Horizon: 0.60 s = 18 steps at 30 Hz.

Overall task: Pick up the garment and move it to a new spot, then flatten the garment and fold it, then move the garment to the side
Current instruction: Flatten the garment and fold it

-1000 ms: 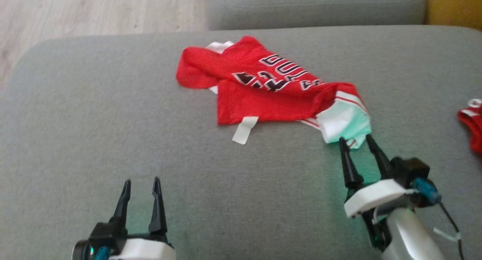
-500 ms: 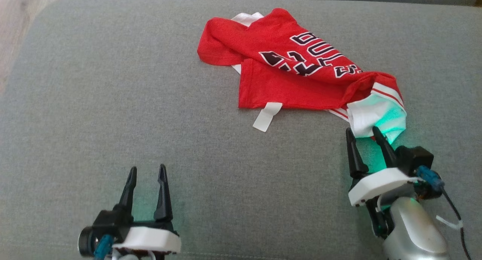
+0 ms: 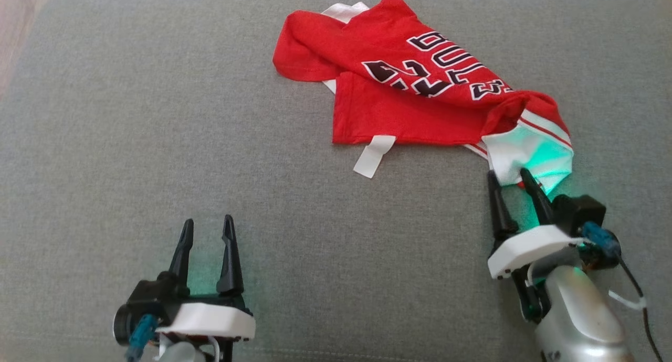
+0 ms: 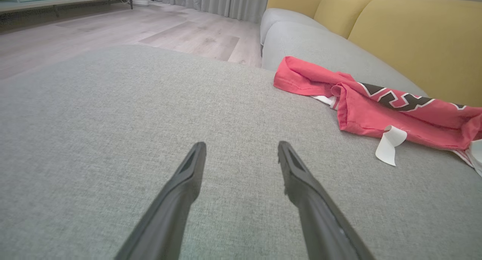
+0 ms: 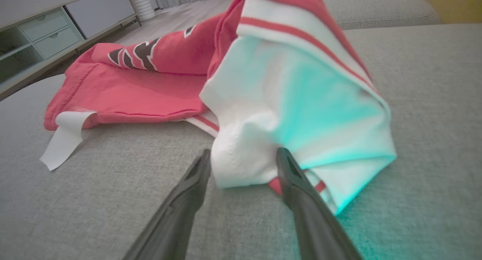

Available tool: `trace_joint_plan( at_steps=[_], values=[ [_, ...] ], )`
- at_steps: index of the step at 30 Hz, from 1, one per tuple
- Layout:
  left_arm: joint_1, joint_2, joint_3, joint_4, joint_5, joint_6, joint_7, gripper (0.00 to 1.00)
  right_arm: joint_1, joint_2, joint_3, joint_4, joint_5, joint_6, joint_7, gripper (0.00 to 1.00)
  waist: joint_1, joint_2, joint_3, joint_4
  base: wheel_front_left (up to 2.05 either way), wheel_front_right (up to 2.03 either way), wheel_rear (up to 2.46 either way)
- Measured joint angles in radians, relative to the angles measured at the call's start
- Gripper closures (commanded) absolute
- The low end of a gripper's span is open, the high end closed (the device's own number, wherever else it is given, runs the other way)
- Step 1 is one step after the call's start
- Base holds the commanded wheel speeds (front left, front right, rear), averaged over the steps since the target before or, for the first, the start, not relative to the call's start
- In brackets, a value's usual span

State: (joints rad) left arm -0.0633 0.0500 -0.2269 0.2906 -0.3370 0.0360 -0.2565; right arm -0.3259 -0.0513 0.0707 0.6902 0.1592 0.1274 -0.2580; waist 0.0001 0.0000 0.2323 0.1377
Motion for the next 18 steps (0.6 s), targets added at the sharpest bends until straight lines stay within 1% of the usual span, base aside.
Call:
trace_joint_plan(
  at_steps=[2, 3, 6, 8, 13, 14, 18],
  values=[
    [0.000, 0.000, -0.001, 0.005, -0.008, 0.000, 0.000, 0.00, -0.015, -0.001, -0.005, 0.012, -0.005, 0.000, 0.000, 0.95, 0.0000, 0.0000, 0.002, 0.003, 0.00, 0.00, 0.00],
    [0.000, 0.000, -0.001, 0.006, -0.008, 0.000, 0.000, 0.00, -0.019, -0.001, -0.007, 0.012, -0.005, 0.000, 0.000, 1.00, 0.0000, 0.0000, 0.003, 0.005, 0.00, 0.00, 0.00],
    [0.000, 0.000, -0.001, 0.010, -0.008, 0.000, 0.000, 0.00, -0.020, 0.000, -0.015, -0.007, -0.006, 0.000, 0.000, 1.00, 0.0000, 0.0000, -0.001, 0.005, 0.00, 0.00, 0.00],
    [0.000, 0.000, 0.000, 0.010, -0.008, -0.001, 0.000, 0.00, -0.020, 0.000, -0.032, -0.052, -0.010, 0.000, 0.000, 1.00, 0.0000, 0.0000, -0.006, 0.001, 0.00, 0.00, 0.00],
    [0.000, 0.000, -0.003, 0.009, -0.009, -0.003, 0.000, 0.00, -0.021, -0.011, -0.082, -0.184, -0.090, 0.000, 0.000, 1.00, 0.0000, 0.0000, -0.030, -0.019, 0.00, 0.00, 0.00],
    [0.000, 0.000, -0.003, 0.009, -0.009, -0.003, 0.000, 0.00, -0.021, -0.011, -0.082, -0.184, -0.090, 0.000, 0.000, 1.00, 0.0000, 0.0000, -0.030, -0.019, 0.00, 0.00, 0.00],
    [0.006, 0.000, -0.014, 0.009, -0.025, -0.011, 0.000, 0.00, -0.040, -0.091, -0.093, -0.259, -0.108, 0.000, 0.000, 1.00, -0.0001, 0.0000, -0.061, -0.039, 0.00, 0.00, 0.00]
  ],
)
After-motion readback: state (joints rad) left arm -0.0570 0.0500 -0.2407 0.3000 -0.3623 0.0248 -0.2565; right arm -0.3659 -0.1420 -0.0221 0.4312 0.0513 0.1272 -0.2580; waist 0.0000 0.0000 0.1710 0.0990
